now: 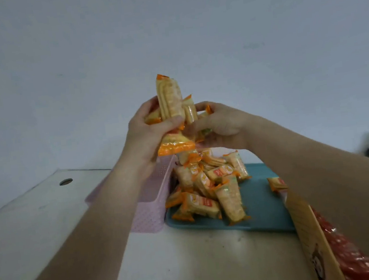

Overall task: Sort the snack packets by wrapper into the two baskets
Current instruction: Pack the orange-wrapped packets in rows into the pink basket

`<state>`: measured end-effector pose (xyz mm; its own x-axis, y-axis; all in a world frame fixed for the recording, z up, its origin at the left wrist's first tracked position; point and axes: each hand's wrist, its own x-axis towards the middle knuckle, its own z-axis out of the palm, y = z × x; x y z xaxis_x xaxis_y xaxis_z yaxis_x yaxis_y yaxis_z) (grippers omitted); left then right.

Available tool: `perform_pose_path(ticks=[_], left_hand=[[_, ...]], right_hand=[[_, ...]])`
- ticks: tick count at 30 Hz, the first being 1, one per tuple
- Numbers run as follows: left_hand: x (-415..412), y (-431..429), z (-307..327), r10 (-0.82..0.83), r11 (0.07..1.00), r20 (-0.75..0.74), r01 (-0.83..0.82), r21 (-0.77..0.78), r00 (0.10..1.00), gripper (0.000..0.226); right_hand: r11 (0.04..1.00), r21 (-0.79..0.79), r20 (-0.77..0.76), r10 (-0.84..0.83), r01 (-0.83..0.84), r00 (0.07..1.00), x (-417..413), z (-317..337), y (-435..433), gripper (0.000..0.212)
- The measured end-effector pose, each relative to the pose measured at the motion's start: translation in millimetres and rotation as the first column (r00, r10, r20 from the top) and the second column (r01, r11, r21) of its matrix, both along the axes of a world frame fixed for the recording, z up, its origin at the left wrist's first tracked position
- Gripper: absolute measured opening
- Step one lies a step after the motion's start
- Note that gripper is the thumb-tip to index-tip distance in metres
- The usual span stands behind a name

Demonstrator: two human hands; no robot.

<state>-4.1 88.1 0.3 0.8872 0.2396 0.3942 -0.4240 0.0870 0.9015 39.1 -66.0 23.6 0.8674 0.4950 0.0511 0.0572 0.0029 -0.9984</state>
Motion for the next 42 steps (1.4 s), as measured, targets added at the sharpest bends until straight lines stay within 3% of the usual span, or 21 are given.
perform_pose_path(ticks=[4,6,8,9,11,13,15,16,18,21,23,26,29,32,34,35,38,42], left_hand=[[6,51,12,0.247,0.963,0.058,-0.251,0.095,0.967,0.058],[10,73,0,0.314,0.936,-0.007,-0.308,0.172,0.949,0.060],[11,87,-22,0.263,0.931,-0.176,-0.201,0.305,0.949,0.066],[11,89,-35,0.241,0.908,-0.257,-0.124,0.399,0.936,0.069],[19,87,-56,0.380,0.718,-0.238,-0.123,0.685,0.894,0.062],[36,74,-64,0.485,0.455,0.047,-0.297,0.839,0.873,0.043],[53,52,-64,0.368,0.395,0.120,-0.272,0.877,0.922,0.031],[66,40,-64,0.297,0.341,0.117,-0.219,0.914,0.948,0.027],[92,26,-71,0.218,0.127,0.074,-0.103,0.987,0.973,0.028],[125,12,-80,0.318,-0.289,-0.055,0.152,0.945,0.947,0.036],[135,3,-80,0.387,-0.406,-0.086,0.254,0.878,0.918,0.032],[136,-5,-72,0.427,-0.345,-0.083,0.247,0.905,0.900,0.030],[133,4,-67,0.390,-0.143,0.038,0.020,0.990,0.920,0.021],[120,11,-56,0.314,0.157,0.194,-0.252,0.955,0.929,0.029],[102,6,-44,0.246,0.249,0.296,-0.355,0.901,0.923,0.028],[94,4,-38,0.215,0.262,0.332,-0.382,0.886,0.918,0.027],[72,-20,-26,0.135,0.341,0.422,-0.442,0.830,0.896,0.028],[47,-61,-15,0.086,0.591,0.428,-0.392,0.705,0.900,0.025]], right_hand=[[0.988,0.145,-0.016,-0.055,0.057,0.998,9,-14,70,0.064],[1.000,0.016,-0.033,0.000,0.001,0.999,14,-35,97,0.085],[0.973,-0.205,-0.036,0.098,-0.103,0.995,15,-56,110,0.107],[0.949,-0.295,-0.007,0.115,-0.112,0.993,18,-63,107,0.108],[0.908,-0.416,0.147,0.014,0.049,0.989,33,-64,86,0.087],[0.829,-0.474,0.322,-0.150,0.296,0.935,53,-58,48,0.057],[0.711,-0.600,0.413,-0.117,0.367,0.903,70,-60,15,0.046],[0.656,-0.675,0.402,-0.057,0.338,0.914,76,-63,2,0.048],[0.567,-0.782,0.339,0.039,0.259,0.940,79,-75,-9,0.056],[0.493,-0.854,0.264,0.134,0.167,0.955,85,-98,-19,0.072],[0.476,-0.870,0.221,0.147,0.127,0.964,94,-112,-26,0.080],[0.483,-0.869,0.179,0.104,0.108,0.978,104,-121,-31,0.088],[0.548,-0.819,0.233,0.049,0.169,0.971,107,-119,-29,0.083],[0.776,-0.508,0.437,-0.142,0.374,0.888,98,-98,-26,0.091],[0.859,-0.287,0.540,-0.220,0.423,0.813,89,-74,-27,0.096],[0.869,-0.253,0.600,-0.205,0.426,0.773,86,-62,-26,0.095],[0.798,-0.374,0.725,-0.066,0.473,0.686,66,-28,-46,0.060],[0.743,-0.498,0.673,0.007,0.447,0.739,35,-6,-90,0.024]])
